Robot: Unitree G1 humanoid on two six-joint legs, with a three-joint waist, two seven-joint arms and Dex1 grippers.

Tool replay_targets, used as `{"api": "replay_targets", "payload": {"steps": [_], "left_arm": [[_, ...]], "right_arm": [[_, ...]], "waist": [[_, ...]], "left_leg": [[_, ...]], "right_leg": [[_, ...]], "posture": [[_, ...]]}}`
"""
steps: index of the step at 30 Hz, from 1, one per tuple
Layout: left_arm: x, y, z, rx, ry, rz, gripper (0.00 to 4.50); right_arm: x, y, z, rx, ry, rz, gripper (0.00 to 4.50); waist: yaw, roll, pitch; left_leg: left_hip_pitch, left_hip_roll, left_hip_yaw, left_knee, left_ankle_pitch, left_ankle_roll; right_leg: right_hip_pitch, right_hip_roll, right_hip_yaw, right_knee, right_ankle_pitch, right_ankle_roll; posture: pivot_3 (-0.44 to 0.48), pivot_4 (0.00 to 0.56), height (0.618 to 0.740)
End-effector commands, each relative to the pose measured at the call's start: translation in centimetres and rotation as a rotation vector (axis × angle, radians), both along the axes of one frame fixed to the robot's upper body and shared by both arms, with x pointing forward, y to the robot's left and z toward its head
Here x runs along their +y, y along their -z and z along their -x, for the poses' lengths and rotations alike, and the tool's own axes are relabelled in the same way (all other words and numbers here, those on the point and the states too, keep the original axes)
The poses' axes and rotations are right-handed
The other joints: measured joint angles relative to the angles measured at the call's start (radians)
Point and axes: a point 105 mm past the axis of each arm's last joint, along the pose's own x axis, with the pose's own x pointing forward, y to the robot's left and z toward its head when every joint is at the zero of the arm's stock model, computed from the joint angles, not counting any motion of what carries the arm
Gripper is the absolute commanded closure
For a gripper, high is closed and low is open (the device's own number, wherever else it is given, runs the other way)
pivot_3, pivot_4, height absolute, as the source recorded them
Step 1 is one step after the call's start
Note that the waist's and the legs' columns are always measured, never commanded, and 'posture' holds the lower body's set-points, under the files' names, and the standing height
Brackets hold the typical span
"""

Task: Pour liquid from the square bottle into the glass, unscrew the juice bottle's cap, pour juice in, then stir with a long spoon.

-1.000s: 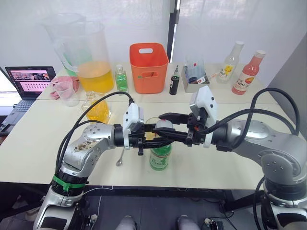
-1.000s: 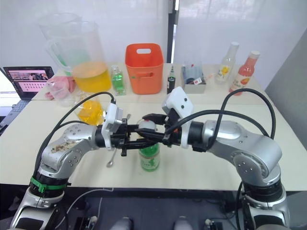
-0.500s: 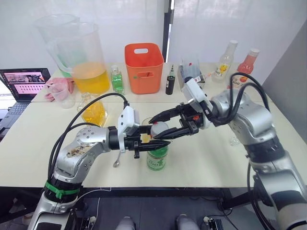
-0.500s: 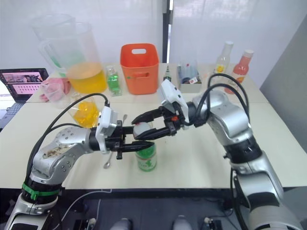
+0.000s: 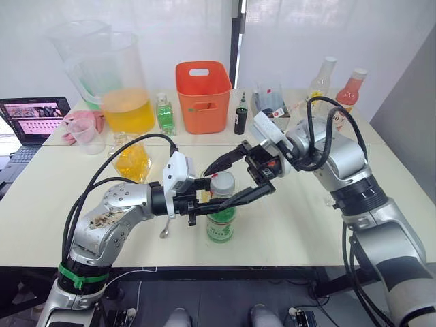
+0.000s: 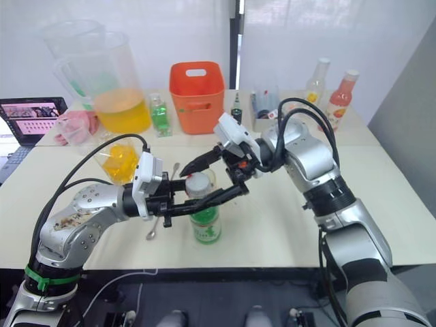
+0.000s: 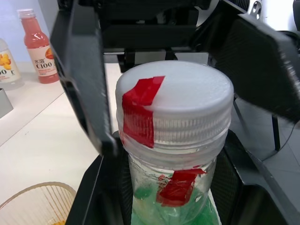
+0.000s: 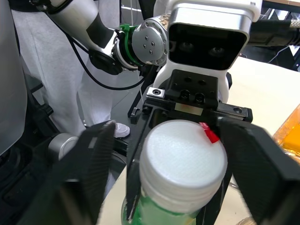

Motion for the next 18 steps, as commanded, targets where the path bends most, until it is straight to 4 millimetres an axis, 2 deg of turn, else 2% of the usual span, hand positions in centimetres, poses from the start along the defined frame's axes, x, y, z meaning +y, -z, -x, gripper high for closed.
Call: {"api": "replay_targets", "payload": {"steps": [1,4,9,12,15,18], "left_arm": [[0.2,0.9,-0.4,0.038,-0.012,-0.032,2.88],[0.3,0.9,-0.6,0.038,-0.010,-0.030,2.88],[-0.2,1.2,-0.5,0.056,0.013,-0.010,2.88],[-0.3,1.8,-0.6,0.084,0.031,-0.002,2.88],[-0.3,2.0,-0.8,0.085,0.043,-0.010,2.88],[-0.3,2.0,-1.0,0.082,0.053,-0.011,2.88]], "right_arm": [[-0.9,-2.8,1.0,-0.024,0.040,-0.107,0.04],[-1.2,-3.4,1.3,0.023,0.125,-0.150,0.04],[-2.0,-2.0,1.2,0.057,0.406,-0.156,0.04],[-2.6,-2.0,1.5,0.079,0.581,-0.194,0.04],[-2.8,-2.1,1.7,0.086,0.686,-0.214,0.04],[-2.5,-2.0,2.5,0.118,0.711,-0.219,0.04]], "waist": [[0.001,0.000,0.000],[0.002,0.000,0.000],[0.004,0.000,0.000],[0.006,0.000,0.000],[0.007,0.000,0.000],[0.007,0.000,0.000]], "left_leg": [[0.000,0.000,0.000,0.000,0.000,0.000],[0.000,0.000,0.000,0.000,0.000,0.000],[0.000,0.000,0.000,0.000,0.000,0.000],[0.000,0.000,0.000,0.001,0.000,0.000],[0.000,0.000,0.000,0.001,0.000,0.000],[0.000,0.000,0.000,0.001,0.000,0.000]], "right_leg": [[0.000,0.000,0.000,0.000,0.000,0.000],[0.000,0.000,0.000,0.000,0.001,-0.001],[0.000,0.000,0.000,0.000,0.001,-0.001],[0.000,0.000,0.000,0.001,0.000,-0.001],[0.000,0.000,0.000,0.001,0.001,-0.001],[0.001,0.000,0.000,0.001,0.000,-0.001]], "posture": [[0.000,0.150,0.740],[0.000,0.150,0.740],[0.000,0.150,0.740],[0.000,0.150,0.740],[0.000,0.150,0.740],[0.000,0.150,0.740]]}}
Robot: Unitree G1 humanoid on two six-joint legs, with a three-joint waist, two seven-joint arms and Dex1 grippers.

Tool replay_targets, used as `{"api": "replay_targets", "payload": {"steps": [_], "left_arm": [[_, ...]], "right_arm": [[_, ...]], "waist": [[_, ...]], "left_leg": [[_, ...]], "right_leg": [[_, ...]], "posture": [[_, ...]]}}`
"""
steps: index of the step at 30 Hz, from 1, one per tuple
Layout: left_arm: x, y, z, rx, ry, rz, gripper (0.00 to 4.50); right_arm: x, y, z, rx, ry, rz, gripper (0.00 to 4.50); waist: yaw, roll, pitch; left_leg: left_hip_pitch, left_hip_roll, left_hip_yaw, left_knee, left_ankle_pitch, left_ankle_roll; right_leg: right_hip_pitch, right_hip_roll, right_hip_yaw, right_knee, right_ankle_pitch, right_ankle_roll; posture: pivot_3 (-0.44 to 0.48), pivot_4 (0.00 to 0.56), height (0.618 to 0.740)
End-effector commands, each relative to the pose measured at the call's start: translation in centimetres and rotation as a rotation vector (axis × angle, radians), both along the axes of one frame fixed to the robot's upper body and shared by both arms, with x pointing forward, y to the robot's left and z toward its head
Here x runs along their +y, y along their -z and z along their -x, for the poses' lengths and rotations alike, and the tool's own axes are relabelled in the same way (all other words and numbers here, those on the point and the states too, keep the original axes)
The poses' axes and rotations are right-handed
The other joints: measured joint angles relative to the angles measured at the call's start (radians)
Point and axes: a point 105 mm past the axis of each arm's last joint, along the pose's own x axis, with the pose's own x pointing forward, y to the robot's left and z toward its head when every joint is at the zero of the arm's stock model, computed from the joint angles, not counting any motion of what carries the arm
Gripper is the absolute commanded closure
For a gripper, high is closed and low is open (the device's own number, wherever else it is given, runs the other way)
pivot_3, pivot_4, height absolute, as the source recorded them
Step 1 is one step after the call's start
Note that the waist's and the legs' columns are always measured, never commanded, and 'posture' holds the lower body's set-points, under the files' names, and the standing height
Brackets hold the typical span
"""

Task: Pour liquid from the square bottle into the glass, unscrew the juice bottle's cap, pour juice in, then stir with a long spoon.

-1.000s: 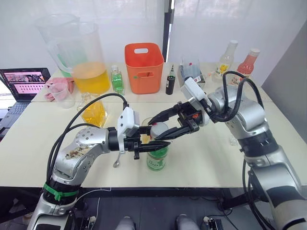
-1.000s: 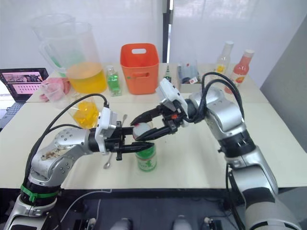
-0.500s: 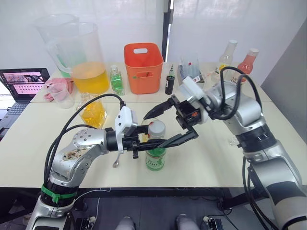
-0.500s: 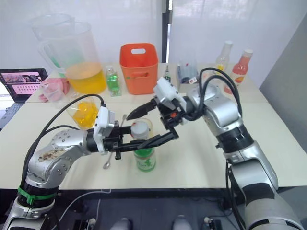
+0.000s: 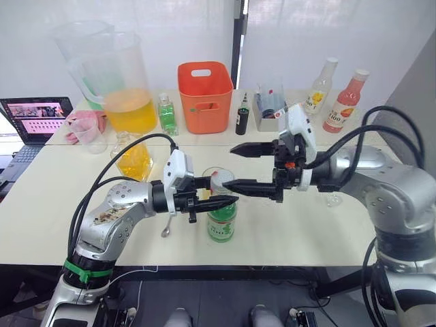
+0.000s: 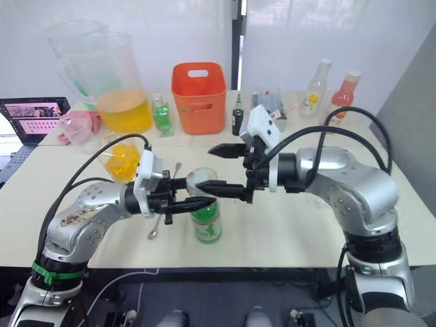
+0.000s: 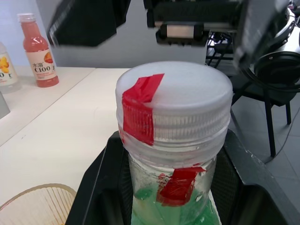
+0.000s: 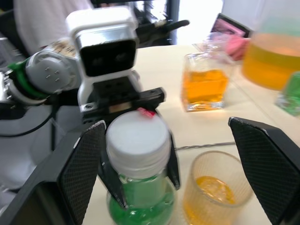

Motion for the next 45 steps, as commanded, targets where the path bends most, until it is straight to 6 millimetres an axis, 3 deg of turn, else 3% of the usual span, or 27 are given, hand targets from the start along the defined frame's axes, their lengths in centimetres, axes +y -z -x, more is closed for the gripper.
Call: {"api": "replay_targets", "payload": {"steps": [1,10,14,31,36,37,45], "left_arm": [[-0.1,1.6,-0.3,0.058,0.010,-0.039,2.88],[-0.4,1.8,-0.3,0.066,0.040,-0.043,2.88],[-0.4,1.8,-0.4,0.064,0.039,-0.044,2.88],[-0.3,2.0,-0.6,0.056,0.028,-0.055,2.88],[-0.2,2.1,-0.5,0.056,0.024,-0.060,2.88],[-0.1,2.0,-0.5,0.056,0.023,-0.060,2.88],[0.0,1.9,-0.4,0.051,0.011,-0.062,2.88]], "right_arm": [[0.3,-0.4,1.4,0.000,0.023,-0.022,0.04],[0.6,0.7,1.5,0.046,0.099,-0.006,0.04],[0.7,1.1,1.6,0.036,0.102,0.004,1.14],[2.0,1.2,1.7,0.037,0.068,-0.043,1.14],[2.3,1.0,1.6,0.034,0.062,-0.058,2.70],[2.3,1.0,1.6,0.034,0.061,-0.060,2.84],[2.4,1.9,2.1,0.045,-0.086,0.014,2.84]], "waist": [[0.000,0.000,0.000],[0.004,0.000,0.000],[0.003,0.000,0.000],[0.004,0.000,0.000],[0.003,0.000,0.000],[0.003,0.000,0.000],[0.001,0.000,0.000]], "left_leg": [[0.000,0.000,0.000,0.000,0.000,0.000],[0.000,0.000,0.000,0.000,0.000,0.000],[0.000,0.000,0.000,0.000,0.000,0.000],[0.000,0.000,0.000,0.000,0.000,0.000],[0.000,0.000,0.000,0.000,0.000,0.000],[0.000,0.000,0.000,0.000,0.000,0.000],[0.000,0.000,0.000,0.000,0.000,0.000]], "right_leg": [[0.000,0.000,0.000,0.000,0.000,0.000],[0.000,0.000,0.000,0.000,0.000,0.000],[0.000,0.000,0.000,0.000,0.000,0.001],[0.000,0.000,0.000,0.000,-0.001,0.002],[0.000,0.000,0.000,0.000,-0.001,0.002],[0.000,0.000,0.000,0.000,-0.001,0.002],[0.000,0.000,0.000,-0.001,-0.002,0.003]], "posture": [[0.000,0.150,0.740],[0.000,0.150,0.740],[0.000,0.150,0.740],[0.000,0.150,0.740],[0.000,0.150,0.740],[0.000,0.150,0.740],[0.000,0.150,0.740]]}}
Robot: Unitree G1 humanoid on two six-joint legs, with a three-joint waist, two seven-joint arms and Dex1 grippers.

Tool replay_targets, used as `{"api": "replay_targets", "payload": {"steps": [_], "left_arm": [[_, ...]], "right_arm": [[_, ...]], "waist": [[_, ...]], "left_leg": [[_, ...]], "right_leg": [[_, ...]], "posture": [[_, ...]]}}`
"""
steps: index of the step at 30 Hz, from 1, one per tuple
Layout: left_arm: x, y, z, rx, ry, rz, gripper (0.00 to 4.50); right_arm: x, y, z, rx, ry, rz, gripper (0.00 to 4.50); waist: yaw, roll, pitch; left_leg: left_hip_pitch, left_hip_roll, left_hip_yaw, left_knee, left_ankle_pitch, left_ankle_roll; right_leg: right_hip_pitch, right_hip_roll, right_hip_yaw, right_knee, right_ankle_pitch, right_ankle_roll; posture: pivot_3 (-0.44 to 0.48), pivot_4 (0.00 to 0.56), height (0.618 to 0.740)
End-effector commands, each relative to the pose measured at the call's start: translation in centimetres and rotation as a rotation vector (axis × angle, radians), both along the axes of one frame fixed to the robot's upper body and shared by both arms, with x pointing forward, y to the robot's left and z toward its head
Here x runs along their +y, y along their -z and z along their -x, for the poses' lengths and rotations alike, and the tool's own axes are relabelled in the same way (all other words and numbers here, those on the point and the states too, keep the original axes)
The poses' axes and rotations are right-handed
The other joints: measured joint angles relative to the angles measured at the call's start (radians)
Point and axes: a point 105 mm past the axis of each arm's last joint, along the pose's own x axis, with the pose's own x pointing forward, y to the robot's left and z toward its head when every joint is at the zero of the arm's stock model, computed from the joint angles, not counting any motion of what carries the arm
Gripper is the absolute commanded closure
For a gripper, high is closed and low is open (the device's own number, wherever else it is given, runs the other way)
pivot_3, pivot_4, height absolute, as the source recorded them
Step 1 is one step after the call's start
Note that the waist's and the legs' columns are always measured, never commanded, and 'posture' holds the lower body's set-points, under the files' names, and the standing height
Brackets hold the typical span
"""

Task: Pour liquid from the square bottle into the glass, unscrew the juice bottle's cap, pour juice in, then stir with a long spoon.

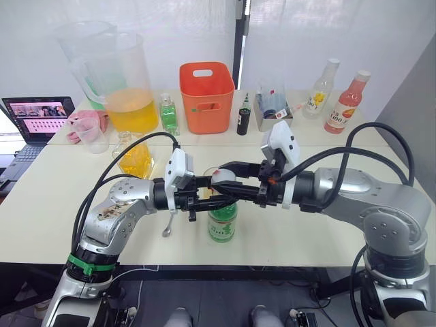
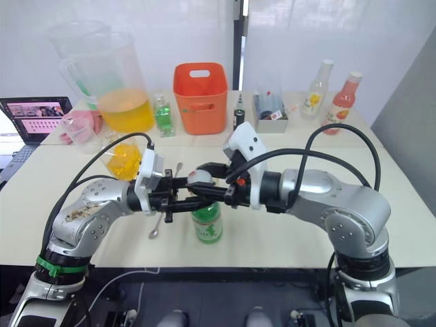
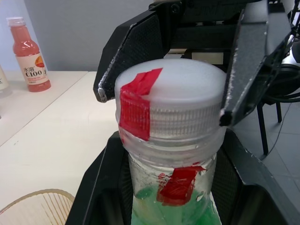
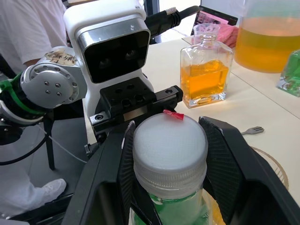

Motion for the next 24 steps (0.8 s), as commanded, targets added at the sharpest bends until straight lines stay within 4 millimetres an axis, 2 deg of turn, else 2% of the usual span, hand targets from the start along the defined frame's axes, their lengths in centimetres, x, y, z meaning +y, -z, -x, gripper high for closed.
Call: {"api": "replay_targets", "payload": {"steps": [1,8,13,19,23,24], "left_arm": [[0.2,1.8,-0.2,0.058,-0.031,-0.060,2.88],[0.4,1.7,0.2,0.045,-0.048,-0.070,2.88],[0.6,1.6,0.6,0.041,-0.068,-0.070,2.88],[0.8,1.6,0.8,0.043,-0.087,-0.067,2.88],[0.8,1.6,0.8,0.043,-0.095,-0.064,2.88],[0.8,1.6,0.8,0.043,-0.096,-0.063,2.88]], "right_arm": [[0.4,0.0,0.9,-0.040,-0.155,0.048,2.84],[-0.1,1.5,-0.6,-0.131,-0.447,0.241,2.84],[0.0,1.0,-2.6,-0.168,-0.580,0.304,2.84],[0.5,0.6,-4.0,-0.202,-0.672,0.338,2.84],[0.8,-0.1,-4.2,-0.206,-0.687,0.324,2.84],[0.8,-0.3,-4.1,-0.204,-0.691,0.316,2.34]], "waist": [[0.000,0.000,0.000],[-0.005,0.000,0.000],[-0.007,0.000,-0.001],[-0.011,0.000,-0.001],[-0.014,0.000,-0.002],[-0.016,0.000,-0.002]], "left_leg": [[0.000,0.000,0.000,0.000,0.000,0.000],[0.002,0.000,0.001,-0.001,0.000,0.000],[0.003,0.000,0.000,-0.001,0.000,0.000],[0.004,0.000,0.000,-0.001,0.000,0.000],[0.004,0.000,0.000,-0.001,0.000,0.000],[0.004,0.000,0.000,-0.001,0.000,0.000]], "right_leg": [[0.000,0.000,0.000,0.000,0.000,0.001],[0.001,0.000,0.000,-0.001,-0.002,0.003],[0.002,0.000,0.000,-0.001,-0.002,0.003],[0.002,0.000,0.000,0.000,-0.002,0.003],[0.002,0.000,0.000,0.001,-0.002,0.003],[0.002,0.000,0.000,0.001,-0.002,0.003]], "posture": [[0.000,0.150,0.740],[0.000,0.150,0.740],[0.000,0.150,0.740],[0.000,0.150,0.740],[0.000,0.150,0.740],[0.000,0.150,0.740]]}}
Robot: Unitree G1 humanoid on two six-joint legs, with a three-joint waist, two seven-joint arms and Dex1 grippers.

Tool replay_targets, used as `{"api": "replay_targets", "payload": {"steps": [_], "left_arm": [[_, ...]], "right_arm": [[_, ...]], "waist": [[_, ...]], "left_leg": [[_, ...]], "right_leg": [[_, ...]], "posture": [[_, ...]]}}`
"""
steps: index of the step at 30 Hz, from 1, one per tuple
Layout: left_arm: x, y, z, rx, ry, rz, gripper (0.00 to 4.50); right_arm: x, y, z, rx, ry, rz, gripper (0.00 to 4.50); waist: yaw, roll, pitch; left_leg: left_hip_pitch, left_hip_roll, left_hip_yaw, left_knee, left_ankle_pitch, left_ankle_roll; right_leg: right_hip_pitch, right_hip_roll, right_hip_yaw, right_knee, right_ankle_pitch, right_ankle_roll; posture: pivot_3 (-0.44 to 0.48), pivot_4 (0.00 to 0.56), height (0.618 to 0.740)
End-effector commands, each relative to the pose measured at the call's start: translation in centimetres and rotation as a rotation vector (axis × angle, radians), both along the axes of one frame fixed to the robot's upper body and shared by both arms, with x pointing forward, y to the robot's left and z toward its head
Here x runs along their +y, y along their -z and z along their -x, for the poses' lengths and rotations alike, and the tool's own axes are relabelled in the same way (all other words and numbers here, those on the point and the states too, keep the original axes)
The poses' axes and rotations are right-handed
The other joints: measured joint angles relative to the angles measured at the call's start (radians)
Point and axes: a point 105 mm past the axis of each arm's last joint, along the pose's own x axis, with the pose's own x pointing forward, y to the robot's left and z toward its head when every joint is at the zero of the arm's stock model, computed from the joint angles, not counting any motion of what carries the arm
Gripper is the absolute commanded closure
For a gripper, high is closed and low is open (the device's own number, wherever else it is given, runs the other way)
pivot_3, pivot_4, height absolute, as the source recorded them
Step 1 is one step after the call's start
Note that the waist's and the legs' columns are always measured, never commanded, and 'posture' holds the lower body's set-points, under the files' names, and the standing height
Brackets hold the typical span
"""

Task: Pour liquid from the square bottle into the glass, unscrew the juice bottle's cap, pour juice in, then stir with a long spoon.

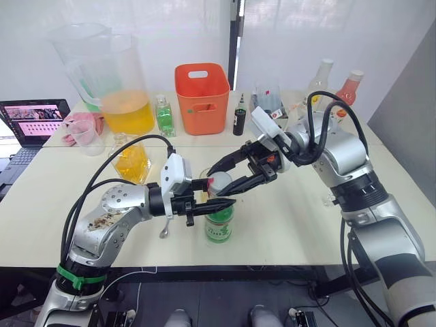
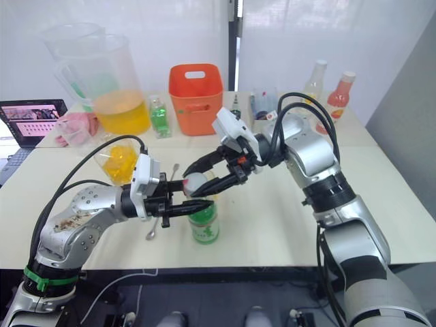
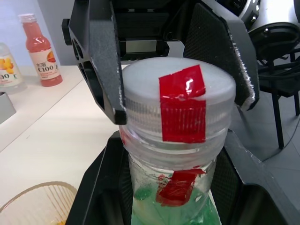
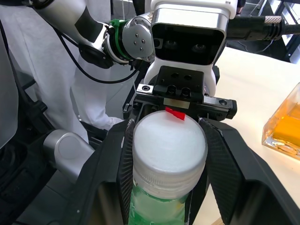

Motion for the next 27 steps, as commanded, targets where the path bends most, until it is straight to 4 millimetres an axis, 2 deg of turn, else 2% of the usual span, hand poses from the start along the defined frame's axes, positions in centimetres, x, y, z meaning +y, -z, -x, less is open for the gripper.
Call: {"api": "replay_targets", "payload": {"steps": [1,6,7,12,16,19,24,27], "left_arm": [[0.0,1.5,0.1,0.065,-0.002,-0.039,2.88],[-0.1,1.6,0.0,0.069,0.002,-0.037,2.88],[-0.2,1.6,0.0,0.070,0.004,-0.037,2.88],[-0.3,1.6,0.0,0.070,0.008,-0.034,2.88],[-0.4,1.6,-0.1,0.076,0.012,-0.026,2.88],[-0.6,1.8,0.0,0.092,0.026,-0.015,2.88],[-1.0,1.8,-0.1,0.101,0.044,-0.001,2.88],[-1.3,1.8,-0.2,0.105,0.062,-0.001,2.88]], "right_arm": [[-0.4,0.2,-0.3,-0.050,-0.001,0.057,1.81],[-0.4,-0.8,0.0,-0.069,-0.018,0.006,0.11],[-0.5,-1.0,0.2,-0.066,-0.020,-0.001,0.02],[-1.6,-2.1,1.2,0.002,-0.005,-0.050,0.02],[-2.2,-2.2,2.1,0.011,0.067,-0.090,0.02],[-2.5,-2.1,2.8,0.028,0.177,-0.129,0.02],[-2.8,-1.9,1.9,0.027,0.437,-0.207,0.02],[-2.8,-1.2,2.4,0.070,0.516,-0.223,0.02]], "waist": [[-0.003,0.000,0.000],[-0.003,0.000,0.000],[-0.003,0.000,0.000],[0.001,0.000,0.000],[0.008,0.000,0.000],[0.009,0.000,0.000],[0.011,0.000,0.000],[0.016,0.000,0.000]], "left_leg": [[0.000,0.000,0.000,0.000,0.000,0.000],[-0.002,0.000,0.000,0.000,0.000,0.000],[-0.002,0.000,0.000,0.000,0.000,0.000],[-0.003,0.000,0.000,0.000,0.000,0.000],[-0.003,0.000,0.000,0.000,0.000,0.000],[-0.003,0.000,0.000,0.000,0.000,0.000],[-0.003,0.000,0.000,0.001,0.000,0.000],[-0.003,0.000,0.000,0.001,0.000,0.000]], "right_leg": [[0.000,0.000,0.000,0.000,0.000,0.000],[-0.002,0.000,0.000,0.000,0.000,0.000],[-0.002,0.000,0.000,0.000,0.000,0.000],[-0.002,0.000,0.000,-0.001,0.000,0.000],[-0.002,0.000,0.000,-0.001,0.000,0.000],[-0.002,0.000,0.000,-0.001,0.000,0.000],[-0.002,0.000,0.000,-0.001,0.000,0.000],[-0.001,0.000,0.000,-0.001,0.000,0.000]], "posture": [[0.000,0.150,0.740],[0.000,0.150,0.740],[0.000,0.150,0.740],[0.000,0.150,0.740],[0.000,0.150,0.740],[0.000,0.150,0.740],[0.000,0.150,0.740],[0.000,0.150,0.740]]}}
